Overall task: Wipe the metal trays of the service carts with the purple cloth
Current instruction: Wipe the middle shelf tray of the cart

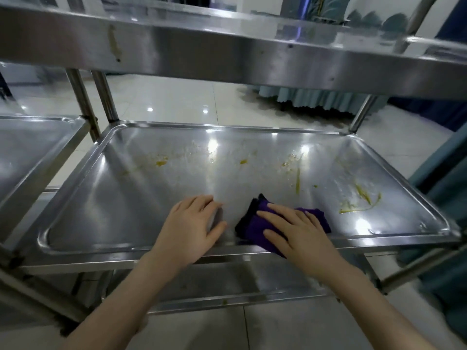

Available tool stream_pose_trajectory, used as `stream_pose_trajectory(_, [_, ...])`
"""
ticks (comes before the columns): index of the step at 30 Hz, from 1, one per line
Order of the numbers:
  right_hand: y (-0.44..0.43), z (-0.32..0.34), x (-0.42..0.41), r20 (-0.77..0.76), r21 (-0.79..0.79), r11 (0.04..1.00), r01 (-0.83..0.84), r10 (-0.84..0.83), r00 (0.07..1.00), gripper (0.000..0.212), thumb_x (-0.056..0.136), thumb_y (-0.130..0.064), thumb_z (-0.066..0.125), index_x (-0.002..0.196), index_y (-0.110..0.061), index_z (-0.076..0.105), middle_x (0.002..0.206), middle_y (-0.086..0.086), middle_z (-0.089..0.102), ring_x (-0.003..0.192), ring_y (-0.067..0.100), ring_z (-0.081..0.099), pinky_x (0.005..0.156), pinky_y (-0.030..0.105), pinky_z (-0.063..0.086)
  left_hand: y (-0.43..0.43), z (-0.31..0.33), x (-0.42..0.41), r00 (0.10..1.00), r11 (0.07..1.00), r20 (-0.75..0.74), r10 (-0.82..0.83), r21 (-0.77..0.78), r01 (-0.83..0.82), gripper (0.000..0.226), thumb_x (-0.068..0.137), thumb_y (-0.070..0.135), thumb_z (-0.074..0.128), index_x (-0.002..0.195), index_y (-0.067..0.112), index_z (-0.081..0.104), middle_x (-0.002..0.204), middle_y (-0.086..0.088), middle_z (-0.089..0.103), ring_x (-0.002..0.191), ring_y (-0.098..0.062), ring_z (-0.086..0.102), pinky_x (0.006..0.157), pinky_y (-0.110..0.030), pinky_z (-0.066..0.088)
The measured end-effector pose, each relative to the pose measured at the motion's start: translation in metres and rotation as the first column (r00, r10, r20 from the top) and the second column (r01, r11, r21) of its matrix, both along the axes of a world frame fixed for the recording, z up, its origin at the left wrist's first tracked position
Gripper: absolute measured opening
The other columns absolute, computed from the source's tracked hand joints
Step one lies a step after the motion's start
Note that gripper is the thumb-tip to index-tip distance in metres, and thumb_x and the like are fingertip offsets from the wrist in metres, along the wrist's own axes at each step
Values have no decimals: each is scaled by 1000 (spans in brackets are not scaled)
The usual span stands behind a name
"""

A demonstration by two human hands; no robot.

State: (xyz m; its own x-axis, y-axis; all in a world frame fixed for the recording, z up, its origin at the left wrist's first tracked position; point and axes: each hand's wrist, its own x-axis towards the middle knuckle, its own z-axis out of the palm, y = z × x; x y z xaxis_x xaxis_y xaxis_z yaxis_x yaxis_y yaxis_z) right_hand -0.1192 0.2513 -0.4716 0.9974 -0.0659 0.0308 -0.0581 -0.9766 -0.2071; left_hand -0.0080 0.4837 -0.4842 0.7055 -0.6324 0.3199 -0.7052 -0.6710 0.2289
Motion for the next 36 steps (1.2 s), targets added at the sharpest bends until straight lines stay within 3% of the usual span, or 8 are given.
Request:
stream_pose_trajectory(4, [-33,7,80,0,-44,992,121,-121,993,47,101,-51,29,148,-42,28,158,-12,22,140,21,29,116,50,13,-3,5,-3,1000,998,-3,4,55,-4,53,90,53,40,123,18,64,127,-4,62,113,-24,58,100,-38,45])
stream_pose_trajectory(8, [-45,7,116,-19,13,975,220,-220,975,48,101,-49,30,148,-39,30,158,-7,22,139,28,29,116,55,11,-5,8,-4,998,990,-38,39,134,-34,65,91,63,24,139,26,49,145,3,46,132,-16,42,112,-30,26])
stream_pose_trajectory(12, [-43,-8,44,67,-11,999,45,-44,997,45,100,-53,29,144,-45,33,155,-14,28,137,18,31,115,49,12,-23,6,-8,981,983,-112,157,115,-144,54,95,56,36,143,31,36,143,5,45,131,-20,38,111,-35,30])
stream_pose_trajectory(15, [-45,-12,-28,161,10,998,61,-62,985,50,95,-58,24,138,-45,44,147,-16,40,127,12,42,111,47,23,-54,3,-26,979,984,-102,176,42,-173,50,97,49,40,143,28,38,140,4,48,128,-21,41,106,-34,31])
stream_pose_trajectory(21, [-81,-3,25,3,1,997,76,-76,997,50,99,-55,27,147,-46,24,159,-14,18,141,21,24,116,51,8,-109,0,-48,974,983,-133,183,9,-183,47,97,49,37,142,33,38,147,12,40,135,-12,35,111,-33,22])
stream_pose_trajectory(27, [-113,6,115,-78,54,973,223,-219,973,50,101,-49,28,149,-36,26,160,-3,16,142,29,23,116,57,6,-108,-2,-45,977,985,-128,171,41,-167,44,98,48,35,139,34,42,149,12,37,137,-13,31,114,-36,20])
stream_pose_trajectory(31, [-97,-4,52,2,13,992,126,-126,992,49,99,-53,30,146,-44,28,158,-9,23,140,24,28,116,50,9,-109,-1,-51,981,983,-77,180,-4,-181,43,96,47,44,134,27,52,141,5,50,129,-18,44,110,-37,28])
stream_pose_trajectory(36, [-92,-8,-52,35,40,992,116,-117,993,60,88,-67,7,143,-53,28,153,-24,25,136,8,29,117,42,9,-135,12,-37,966,969,-101,239,-43,-244,47,91,46,53,128,18,58,112,-13,66,109,-35,57,97,-40,37])
